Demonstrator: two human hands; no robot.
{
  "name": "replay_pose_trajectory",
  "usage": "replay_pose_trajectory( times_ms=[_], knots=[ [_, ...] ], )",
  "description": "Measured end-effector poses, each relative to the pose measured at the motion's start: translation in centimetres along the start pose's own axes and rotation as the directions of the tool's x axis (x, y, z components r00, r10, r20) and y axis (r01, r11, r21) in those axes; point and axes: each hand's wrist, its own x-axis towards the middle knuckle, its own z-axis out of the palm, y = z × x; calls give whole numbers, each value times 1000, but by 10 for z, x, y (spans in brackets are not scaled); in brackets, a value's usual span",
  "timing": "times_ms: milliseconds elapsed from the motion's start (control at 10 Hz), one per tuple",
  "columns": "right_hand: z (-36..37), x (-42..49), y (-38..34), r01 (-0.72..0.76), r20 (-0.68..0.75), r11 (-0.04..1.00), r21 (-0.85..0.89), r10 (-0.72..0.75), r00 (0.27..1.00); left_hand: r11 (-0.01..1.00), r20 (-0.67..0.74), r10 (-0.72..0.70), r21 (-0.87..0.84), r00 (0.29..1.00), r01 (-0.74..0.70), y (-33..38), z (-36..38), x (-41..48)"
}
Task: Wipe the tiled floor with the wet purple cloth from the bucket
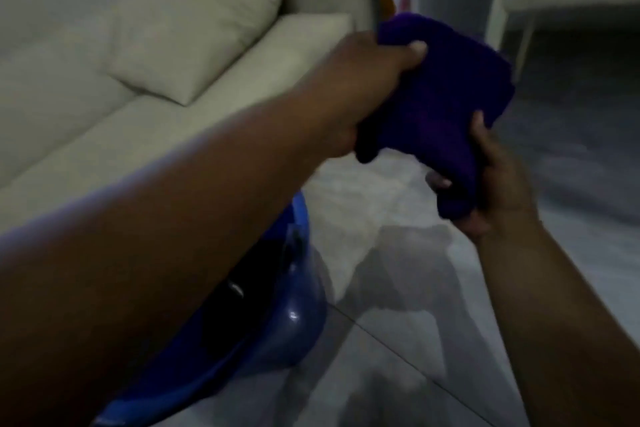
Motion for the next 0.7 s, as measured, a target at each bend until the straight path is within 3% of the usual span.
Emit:
replay_pose_trajectory(
  times_ms=[100,200,300,400,500,600,700],
  knots=[
    [48,33,3,34,111,984,-177,-14,994,985,-187,-18,-169,982,-14,-7,-80,-13],
    [72,52,29,-53,78,905,-422,94,993,950,-301,-164,-304,940,68,-53,-135,-29],
    [64,55,66,-173,-23,771,-612,201,979,910,-319,-349,-340,881,238,-118,-152,-41],
    [35,52,95,-209,-92,584,-784,224,970,871,-280,-481,-255,831,419,-166,-147,-48],
    [11,44,114,-265,-134,499,-825,283,950,848,-243,-529,-192,813,495,-188,-144,-47],
    [-12,29,122,-256,-160,355,-899,277,947,819,-260,-547,32,796,573,-196,-136,-40],
    [-41,20,98,-196,-165,171,-966,180,970,776,-440,-360,349,822,526,-188,-137,-26]
  ],
)
